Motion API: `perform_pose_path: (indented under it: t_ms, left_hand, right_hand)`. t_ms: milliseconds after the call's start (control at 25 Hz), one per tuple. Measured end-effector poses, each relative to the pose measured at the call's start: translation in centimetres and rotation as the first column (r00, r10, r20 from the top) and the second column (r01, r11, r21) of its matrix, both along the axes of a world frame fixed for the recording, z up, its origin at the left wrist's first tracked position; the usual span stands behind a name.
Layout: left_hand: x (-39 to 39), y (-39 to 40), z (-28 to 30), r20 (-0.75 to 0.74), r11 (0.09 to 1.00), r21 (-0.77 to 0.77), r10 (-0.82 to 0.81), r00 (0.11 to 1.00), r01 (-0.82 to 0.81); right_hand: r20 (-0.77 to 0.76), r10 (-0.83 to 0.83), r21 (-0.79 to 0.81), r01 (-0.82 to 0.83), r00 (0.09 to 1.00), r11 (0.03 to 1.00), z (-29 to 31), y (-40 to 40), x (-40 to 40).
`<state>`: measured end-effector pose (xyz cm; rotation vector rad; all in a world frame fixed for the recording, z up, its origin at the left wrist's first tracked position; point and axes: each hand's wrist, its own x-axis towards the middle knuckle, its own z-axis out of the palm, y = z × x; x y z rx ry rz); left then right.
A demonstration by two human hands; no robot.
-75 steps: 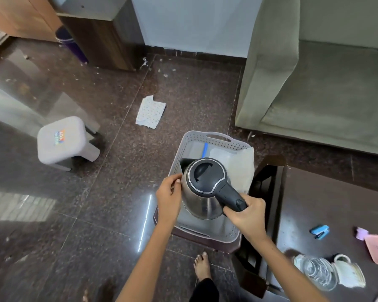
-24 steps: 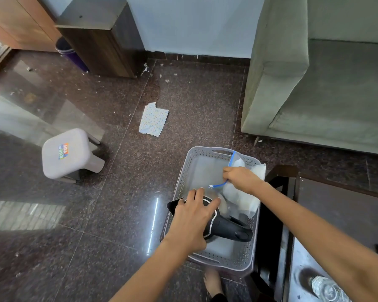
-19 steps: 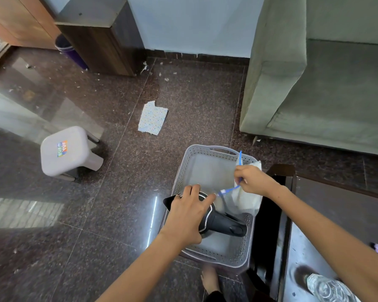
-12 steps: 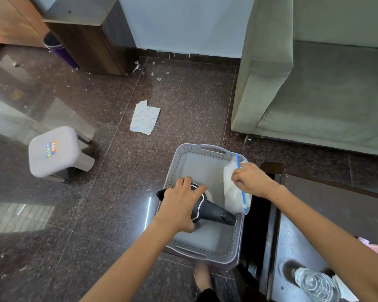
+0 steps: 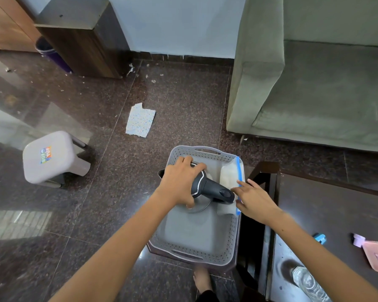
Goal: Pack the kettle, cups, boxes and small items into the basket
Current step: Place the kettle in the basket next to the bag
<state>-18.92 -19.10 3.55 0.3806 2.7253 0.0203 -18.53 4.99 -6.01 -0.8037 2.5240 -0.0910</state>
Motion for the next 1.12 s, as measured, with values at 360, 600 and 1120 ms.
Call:
perform_pose_path:
  t_ms: [360, 600, 1120]
  left_hand:
    - [-2.3, -0.5, -0.7, -0.117, 0.993, 0.094, -0.06, 0.991, 0.071]
    - [8.4, 0.7, -6.2, -0.571, 0.971, 0.224, 0.061, 0.818, 0.084]
    - [11.5, 2.4, -9.7, -0.292, 0.99, 0.14, 0.05, 0.955, -0.009]
  right_hand:
    - [0.055, -0.34, -0.378, 0.335, 0.939, 0.863, 3.1, -2.6, -1.1]
    - [0.007, -0.519, -0.351, 0.488, 0.855, 0.799, 2.9, -4.7, -1.2]
    - [0.043, -0.646, -0.494, 0.578, 0.762, 0.65, 1.9, -5.8, -0.4]
